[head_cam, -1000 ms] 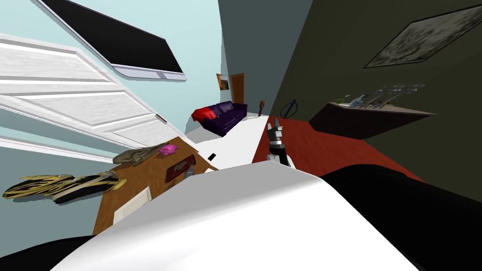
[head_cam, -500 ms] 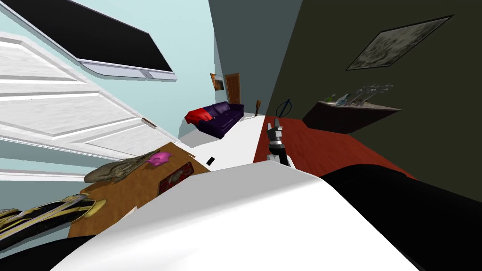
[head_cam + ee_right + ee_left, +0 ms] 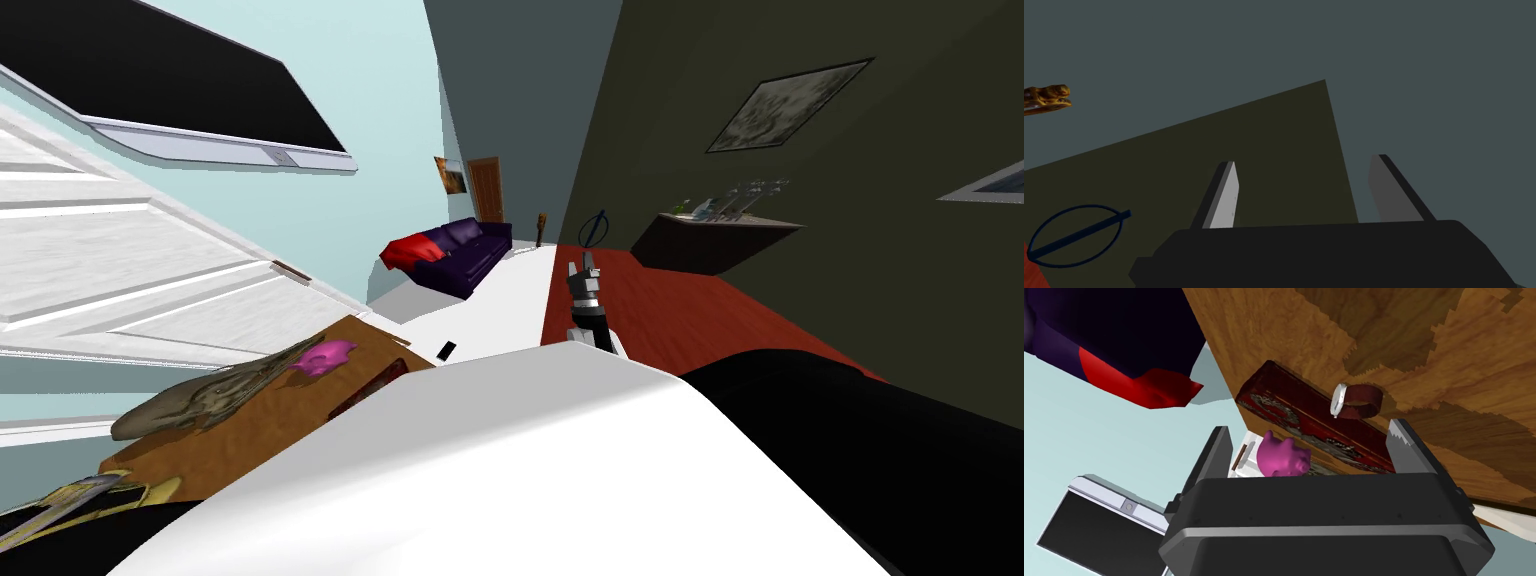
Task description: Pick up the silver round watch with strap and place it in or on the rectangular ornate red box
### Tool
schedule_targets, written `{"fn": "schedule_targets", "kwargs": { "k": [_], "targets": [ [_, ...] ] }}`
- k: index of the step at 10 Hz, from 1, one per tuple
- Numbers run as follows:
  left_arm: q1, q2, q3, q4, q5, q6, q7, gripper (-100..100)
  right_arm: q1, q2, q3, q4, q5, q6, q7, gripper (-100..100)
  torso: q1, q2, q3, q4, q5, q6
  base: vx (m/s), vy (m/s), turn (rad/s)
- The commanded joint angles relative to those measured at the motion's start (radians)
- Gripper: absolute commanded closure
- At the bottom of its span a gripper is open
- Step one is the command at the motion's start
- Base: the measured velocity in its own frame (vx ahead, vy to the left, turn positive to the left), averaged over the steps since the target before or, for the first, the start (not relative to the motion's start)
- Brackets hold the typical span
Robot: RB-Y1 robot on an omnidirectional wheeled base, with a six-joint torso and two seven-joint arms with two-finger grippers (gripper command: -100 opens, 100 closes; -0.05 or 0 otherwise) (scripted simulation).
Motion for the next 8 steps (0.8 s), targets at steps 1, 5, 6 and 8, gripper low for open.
{"fn": "schedule_targets", "kwargs": {
  "k": [1,5,6,8],
  "targets": [
    [0.008,-0.002,0.003,0.042,-0.035,0.016,0.000,-100,0.000,0.000,0.000,0.000,0.000,0.000,0.000,0,0.000,0.000,0.000,0.000,0.000,0.000,0.092,0.126,-0.109],
    [0.029,0.013,0.001,0.113,-0.101,0.063,0.005,-100,0.000,0.000,0.000,0.000,0.000,0.000,0.000,0,-0.004,0.002,0.001,0.000,-0.001,0.000,0.072,0.099,-0.121],
    [0.023,0.009,0.001,0.104,-0.093,0.057,0.004,-100,0.000,0.000,0.000,0.000,0.000,0.000,0.000,0,-0.003,0.001,0.001,0.000,-0.001,0.000,0.035,0.050,-0.022],
    [-0.011,0.011,0.010,0.138,-0.091,0.058,-0.008,-100,0.000,0.000,0.000,0.000,0.000,0.000,0.000,0,-0.009,0.005,0.003,0.001,-0.002,0.000,-0.001,0.010,0.009]
  ]
}}
